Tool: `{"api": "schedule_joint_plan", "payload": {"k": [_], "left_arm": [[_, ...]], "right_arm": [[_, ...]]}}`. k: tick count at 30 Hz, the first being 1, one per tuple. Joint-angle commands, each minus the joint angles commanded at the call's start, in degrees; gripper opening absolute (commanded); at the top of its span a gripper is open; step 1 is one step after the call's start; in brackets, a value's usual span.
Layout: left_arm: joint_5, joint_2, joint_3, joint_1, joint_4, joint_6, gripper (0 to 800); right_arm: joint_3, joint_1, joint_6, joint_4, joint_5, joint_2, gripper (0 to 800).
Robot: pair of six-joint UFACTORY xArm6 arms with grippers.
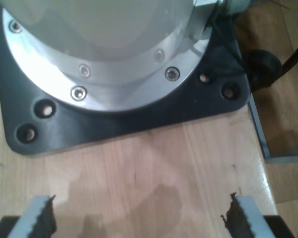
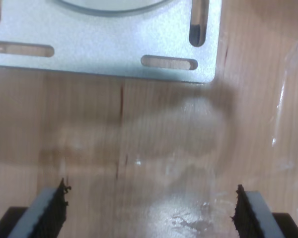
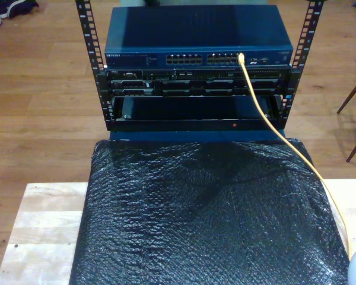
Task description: Grab the cable and plug it in
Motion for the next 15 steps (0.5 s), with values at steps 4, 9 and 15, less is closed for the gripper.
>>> {"api": "schedule_joint_plan", "payload": {"k": [4,9,15], "left_arm": [[0.0,0.0,0.0,0.0,0.0,0.0,800],[0.0,0.0,0.0,0.0,0.0,0.0,800],[0.0,0.0,0.0,0.0,0.0,0.0,800]], "right_arm": [[-0.1,-0.3,0.1,-0.1,-0.2,-0.3,799],[0.0,-0.3,0.2,-0.2,-0.2,-0.4,799],[0.0,-0.3,0.2,-0.2,-0.2,-0.4,799]]}}
